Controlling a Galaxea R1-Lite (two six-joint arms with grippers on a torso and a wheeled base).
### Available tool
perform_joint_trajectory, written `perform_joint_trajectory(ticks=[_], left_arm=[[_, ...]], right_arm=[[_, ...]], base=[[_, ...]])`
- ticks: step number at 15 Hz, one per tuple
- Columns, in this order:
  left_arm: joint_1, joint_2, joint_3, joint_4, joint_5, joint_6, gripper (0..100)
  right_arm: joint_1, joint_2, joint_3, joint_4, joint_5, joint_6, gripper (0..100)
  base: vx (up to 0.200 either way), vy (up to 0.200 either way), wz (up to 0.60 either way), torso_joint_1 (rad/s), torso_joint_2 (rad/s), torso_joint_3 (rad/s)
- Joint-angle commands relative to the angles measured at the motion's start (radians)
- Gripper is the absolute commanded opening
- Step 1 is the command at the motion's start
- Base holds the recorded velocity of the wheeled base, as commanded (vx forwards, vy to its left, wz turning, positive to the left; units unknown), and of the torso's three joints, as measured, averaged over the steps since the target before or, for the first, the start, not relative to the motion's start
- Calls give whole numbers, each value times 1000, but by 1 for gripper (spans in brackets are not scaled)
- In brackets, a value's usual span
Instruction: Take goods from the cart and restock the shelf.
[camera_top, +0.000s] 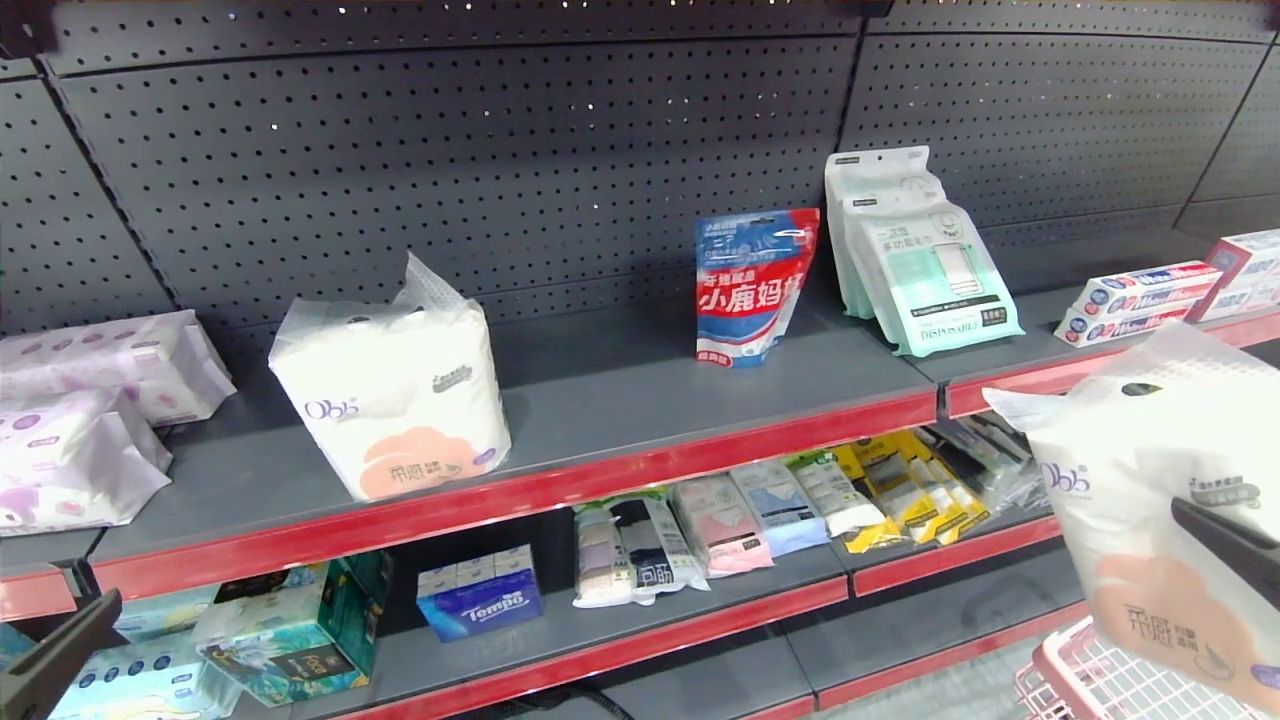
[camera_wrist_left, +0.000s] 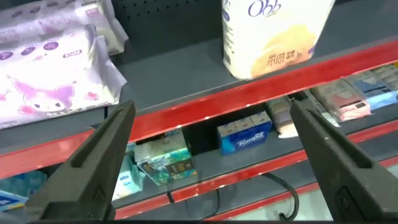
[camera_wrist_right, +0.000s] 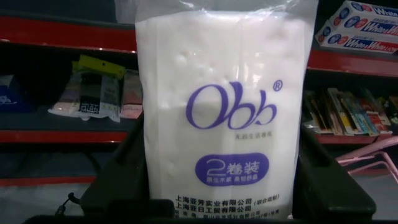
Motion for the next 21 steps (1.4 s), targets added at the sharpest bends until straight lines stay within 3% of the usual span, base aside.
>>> perform_joint_trajectory(ticks=[1,2,5,19,21], left_arm=[[0,-25,4,-4,2,3,100],[0,-47,10,-1,0,18,100],[0,-48,10,-2,3,23,100],[2,-153,49,2,5,23,100],[3,-153,53,1,5,23,100]], right_arm=[[0,-1,-2,1,1,0,0],[5,-1,-5,1,-1,-21,0],[2,4,-25,-1,-1,-47,0],[5,56,-80,-3,7,-37,0],[6,74,-95,-4,14,-24,0]], base=[[0,0,0,0,0,0],[0,0,0,0,0,0],[0,0,0,0,0,0],[0,0,600,3,3,1],[0,0,0,0,0,0]])
